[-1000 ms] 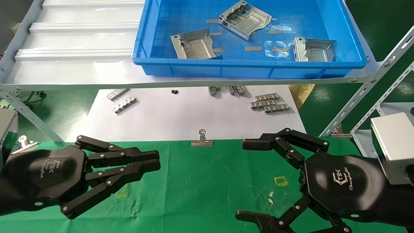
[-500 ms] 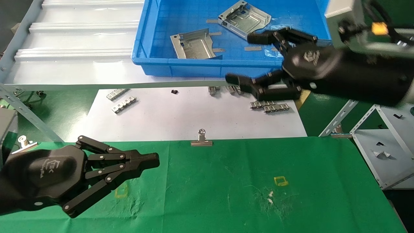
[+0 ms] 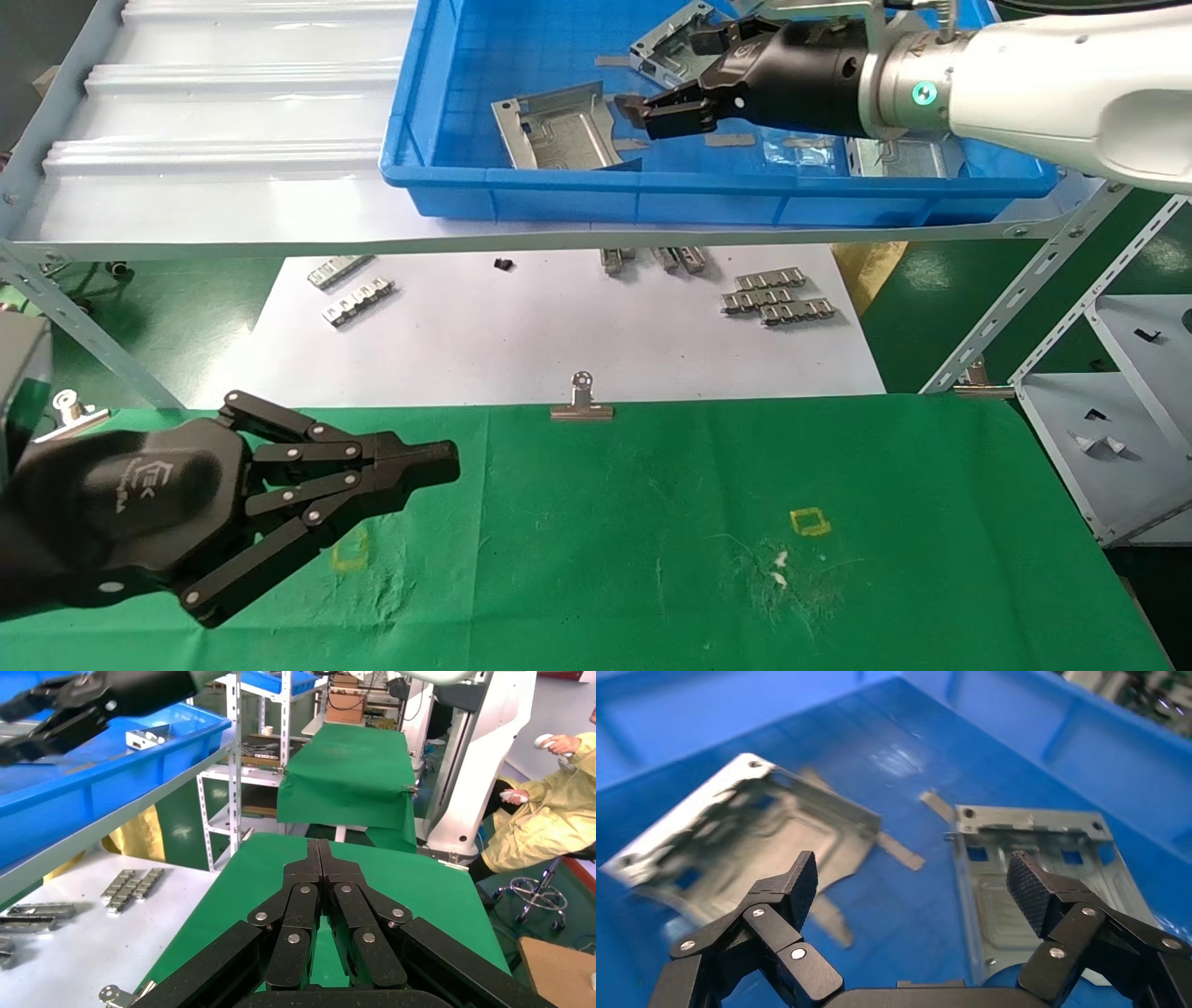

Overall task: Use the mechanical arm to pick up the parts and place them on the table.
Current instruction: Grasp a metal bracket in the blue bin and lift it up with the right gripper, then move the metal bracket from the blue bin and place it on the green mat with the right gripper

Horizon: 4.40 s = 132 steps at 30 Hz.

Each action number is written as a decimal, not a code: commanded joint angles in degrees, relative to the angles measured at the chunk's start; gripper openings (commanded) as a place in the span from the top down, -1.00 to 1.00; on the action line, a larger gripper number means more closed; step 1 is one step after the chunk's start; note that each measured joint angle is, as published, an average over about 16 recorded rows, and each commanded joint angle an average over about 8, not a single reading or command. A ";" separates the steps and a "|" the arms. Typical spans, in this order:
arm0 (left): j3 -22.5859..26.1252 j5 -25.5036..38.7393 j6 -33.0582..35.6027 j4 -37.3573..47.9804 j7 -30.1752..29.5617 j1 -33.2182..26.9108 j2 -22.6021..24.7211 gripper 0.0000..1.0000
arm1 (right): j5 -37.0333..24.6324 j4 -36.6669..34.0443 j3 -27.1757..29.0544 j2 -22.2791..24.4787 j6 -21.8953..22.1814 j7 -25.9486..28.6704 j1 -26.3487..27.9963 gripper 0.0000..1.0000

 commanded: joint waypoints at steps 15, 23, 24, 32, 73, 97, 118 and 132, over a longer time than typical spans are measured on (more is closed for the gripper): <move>0.00 0.00 0.00 0.00 0.00 0.00 0.00 -1.00 | -0.65 -8.65 -3.50 -6.87 14.29 1.89 1.77 1.00; 0.00 0.00 0.00 0.00 0.00 0.00 0.00 -1.00 | -0.13 -6.96 -7.20 -6.86 15.99 5.50 0.91 1.00; 0.00 0.00 0.00 0.00 0.00 0.00 0.00 -1.00 | -0.02 -6.76 -7.63 -6.86 16.14 5.93 0.87 1.00; 0.00 0.00 0.00 0.00 0.00 0.00 0.00 -1.00 | 1.15 -4.75 -11.25 -6.86 16.92 8.64 0.62 1.00; 0.00 0.00 0.00 0.00 0.00 0.00 0.00 -1.00 | 14.75 -0.70 -16.53 3.86 -6.05 0.18 9.48 1.00; 0.00 0.00 0.00 0.00 0.00 0.00 0.00 -1.00 | 25.88 38.80 -33.38 38.79 -39.00 -2.69 4.15 1.00; 0.00 0.00 0.00 0.00 0.00 0.00 0.00 -1.00 | 15.87 20.08 -41.52 28.99 -26.86 -23.46 -9.34 1.00; 0.00 0.00 0.00 0.00 0.00 0.00 0.00 -1.00 | 12.16 7.57 -43.09 20.22 -25.68 -31.76 -8.81 -0.67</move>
